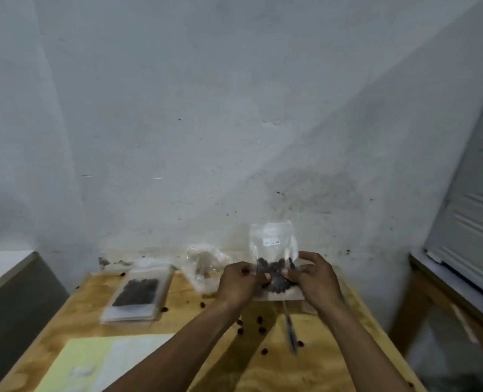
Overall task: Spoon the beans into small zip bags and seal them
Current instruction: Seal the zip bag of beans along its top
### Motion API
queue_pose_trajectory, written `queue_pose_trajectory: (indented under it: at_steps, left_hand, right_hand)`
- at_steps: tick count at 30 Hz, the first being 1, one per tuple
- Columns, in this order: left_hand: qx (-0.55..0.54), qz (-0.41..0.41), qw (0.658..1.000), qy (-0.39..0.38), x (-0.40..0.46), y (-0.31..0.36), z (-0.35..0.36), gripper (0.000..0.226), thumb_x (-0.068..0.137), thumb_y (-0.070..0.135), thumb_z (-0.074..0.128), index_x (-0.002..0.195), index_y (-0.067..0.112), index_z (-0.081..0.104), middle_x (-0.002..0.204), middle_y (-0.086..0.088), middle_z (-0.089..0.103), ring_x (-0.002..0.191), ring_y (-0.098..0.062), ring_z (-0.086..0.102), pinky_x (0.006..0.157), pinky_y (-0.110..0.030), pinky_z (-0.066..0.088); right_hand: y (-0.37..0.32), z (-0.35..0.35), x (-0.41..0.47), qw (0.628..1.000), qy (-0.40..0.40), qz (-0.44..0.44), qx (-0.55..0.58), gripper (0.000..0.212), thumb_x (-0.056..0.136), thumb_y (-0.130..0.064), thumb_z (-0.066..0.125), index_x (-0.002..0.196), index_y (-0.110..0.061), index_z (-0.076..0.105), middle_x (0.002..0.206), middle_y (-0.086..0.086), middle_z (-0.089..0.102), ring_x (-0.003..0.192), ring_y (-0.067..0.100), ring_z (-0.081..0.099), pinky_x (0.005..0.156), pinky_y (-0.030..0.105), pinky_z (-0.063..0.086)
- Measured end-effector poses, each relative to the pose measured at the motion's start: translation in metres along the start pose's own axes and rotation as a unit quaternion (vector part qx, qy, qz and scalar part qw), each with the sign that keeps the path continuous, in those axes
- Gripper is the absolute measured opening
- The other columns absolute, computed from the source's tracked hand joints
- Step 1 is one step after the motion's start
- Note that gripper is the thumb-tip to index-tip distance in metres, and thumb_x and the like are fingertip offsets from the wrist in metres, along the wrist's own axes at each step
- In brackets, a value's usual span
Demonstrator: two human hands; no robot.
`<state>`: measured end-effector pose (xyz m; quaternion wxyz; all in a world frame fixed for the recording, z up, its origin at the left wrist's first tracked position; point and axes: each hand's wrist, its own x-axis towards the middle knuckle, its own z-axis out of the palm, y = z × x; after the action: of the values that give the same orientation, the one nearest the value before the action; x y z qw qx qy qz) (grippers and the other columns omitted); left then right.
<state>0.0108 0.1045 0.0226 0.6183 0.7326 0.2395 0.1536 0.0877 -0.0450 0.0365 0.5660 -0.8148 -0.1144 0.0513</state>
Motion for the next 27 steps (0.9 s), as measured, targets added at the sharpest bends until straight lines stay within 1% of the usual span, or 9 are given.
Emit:
queue_pose_trajectory:
  at_steps: [3, 6, 10, 12, 13, 15, 16, 19, 27]
  left_hand:
    - [0.058, 0.012, 0.998, -0.017, 0.004, 0.005, 0.044, 0.053, 0.081, 0.023, 0.085, 0.126, 0.013, 0.059, 0.104, -0.006, 0.068, 0.093, -0.022, 0.069, 0.077, -0.034, 0.06]
    - [0.089, 0.023, 0.995, -0.038, 0.005, 0.011, 0.08, 0.055, 0.083, 0.024, 0.082, 0.131, 0.012, 0.057, 0.1, 0.001, 0.065, 0.091, -0.016, 0.067, 0.072, -0.023, 0.056]
    - [0.216, 0.012, 0.975, -0.052, 0.009, 0.013, 0.112, 0.037, 0.088, 0.031, 0.074, 0.116, 0.008, 0.066, 0.103, -0.005, 0.066, 0.099, -0.022, 0.067, 0.075, -0.027, 0.052]
    - [0.262, 0.0, 0.963, -0.06, 0.01, 0.01, 0.121, 0.032, 0.093, 0.031, 0.069, 0.113, 0.005, 0.066, 0.113, -0.01, 0.065, 0.107, -0.026, 0.064, 0.075, -0.023, 0.043]
    - [0.267, 0.001, 0.962, -0.063, 0.012, 0.008, 0.125, 0.031, 0.094, 0.029, 0.068, 0.115, 0.005, 0.065, 0.118, -0.011, 0.065, 0.11, -0.027, 0.063, 0.077, -0.021, 0.041]
    - [0.28, 0.006, 0.958, -0.061, 0.015, 0.006, 0.13, 0.031, 0.094, 0.023, 0.068, 0.117, 0.003, 0.064, 0.122, -0.012, 0.066, 0.112, -0.027, 0.063, 0.076, -0.021, 0.044]
    - [0.289, 0.006, 0.955, -0.062, 0.016, 0.006, 0.131, 0.031, 0.093, 0.021, 0.068, 0.117, 0.002, 0.064, 0.122, -0.013, 0.066, 0.111, -0.027, 0.064, 0.074, -0.022, 0.045]
    - [0.302, 0.002, 0.952, -0.055, 0.02, 0.005, 0.131, 0.032, 0.092, 0.023, 0.068, 0.116, 0.002, 0.066, 0.119, -0.013, 0.069, 0.109, -0.027, 0.066, 0.07, -0.024, 0.044]
    - [0.26, -0.005, 0.964, -0.055, 0.029, -0.005, 0.126, 0.028, 0.089, 0.021, 0.074, 0.112, 0.006, 0.07, 0.115, -0.009, 0.071, 0.102, -0.023, 0.067, 0.068, -0.023, 0.047]
  right_hand:
    - [0.012, -0.032, 0.003, 0.997, 0.06, -0.009, -0.05, 0.05, 0.085, -0.025, 0.08, 0.13, -0.013, 0.059, 0.116, 0.012, 0.071, 0.099, 0.025, 0.067, 0.082, 0.034, 0.055]
    - [0.026, -0.058, 0.006, 0.991, 0.088, -0.01, -0.102, 0.046, 0.09, -0.025, 0.074, 0.13, -0.008, 0.06, 0.118, 0.012, 0.071, 0.1, 0.025, 0.066, 0.081, 0.026, 0.047]
    - [0.051, -0.072, 0.013, 0.975, 0.067, 0.04, -0.206, 0.045, 0.096, -0.032, 0.067, 0.13, -0.005, 0.058, 0.122, 0.013, 0.068, 0.11, 0.029, 0.065, 0.083, 0.028, 0.047]
    - [0.063, -0.074, 0.016, 0.963, 0.047, 0.067, -0.258, 0.043, 0.097, -0.041, 0.061, 0.122, -0.005, 0.061, 0.115, 0.013, 0.069, 0.1, 0.028, 0.064, 0.078, 0.03, 0.05]
    - [0.067, -0.074, 0.018, 0.959, 0.041, 0.075, -0.27, 0.043, 0.098, -0.043, 0.059, 0.119, -0.006, 0.062, 0.111, 0.012, 0.069, 0.095, 0.027, 0.063, 0.075, 0.032, 0.051]
    - [0.072, -0.076, 0.024, 0.959, 0.033, 0.087, -0.267, 0.046, 0.098, -0.044, 0.058, 0.124, -0.005, 0.062, 0.114, 0.013, 0.068, 0.099, 0.028, 0.063, 0.074, 0.03, 0.048]
    - [0.073, -0.077, 0.028, 0.962, 0.03, 0.09, -0.257, 0.048, 0.098, -0.043, 0.059, 0.126, -0.004, 0.062, 0.118, 0.014, 0.068, 0.102, 0.029, 0.063, 0.075, 0.03, 0.047]
    - [0.075, -0.077, 0.035, 0.965, 0.025, 0.091, -0.243, 0.044, 0.097, -0.04, 0.06, 0.124, -0.005, 0.066, 0.113, 0.014, 0.069, 0.095, 0.029, 0.063, 0.077, 0.031, 0.049]
    - [0.076, -0.072, 0.041, 0.968, 0.028, 0.069, -0.239, 0.042, 0.098, -0.031, 0.06, 0.133, -0.007, 0.063, 0.125, 0.014, 0.069, 0.112, 0.033, 0.064, 0.091, 0.037, 0.051]
